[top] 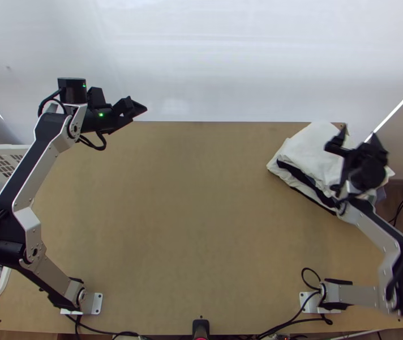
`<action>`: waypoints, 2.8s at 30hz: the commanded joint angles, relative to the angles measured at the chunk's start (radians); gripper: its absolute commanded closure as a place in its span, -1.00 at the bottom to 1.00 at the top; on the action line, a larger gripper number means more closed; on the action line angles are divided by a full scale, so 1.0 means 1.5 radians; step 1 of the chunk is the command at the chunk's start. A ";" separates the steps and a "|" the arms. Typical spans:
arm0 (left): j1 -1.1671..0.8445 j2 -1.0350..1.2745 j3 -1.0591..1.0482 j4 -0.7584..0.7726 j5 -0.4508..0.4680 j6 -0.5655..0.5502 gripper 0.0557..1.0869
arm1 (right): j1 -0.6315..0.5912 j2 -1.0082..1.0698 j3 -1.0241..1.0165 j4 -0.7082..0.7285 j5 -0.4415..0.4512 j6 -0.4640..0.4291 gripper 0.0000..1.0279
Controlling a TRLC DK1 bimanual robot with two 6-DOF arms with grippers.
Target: Fold the t-shirt
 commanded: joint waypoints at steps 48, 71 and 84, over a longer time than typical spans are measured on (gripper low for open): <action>0.023 -0.003 -0.017 0.006 0.000 0.015 -0.92 | -0.101 0.126 -0.078 0.030 0.027 -0.005 -0.93; 0.018 -0.007 0.009 -0.026 -0.013 0.031 -0.92 | -0.115 0.127 -0.059 0.053 0.028 0.011 -0.93; 0.040 -0.289 -0.173 0.160 -0.242 0.128 -0.92 | 0.048 -0.305 0.039 0.031 -0.036 -0.058 -0.93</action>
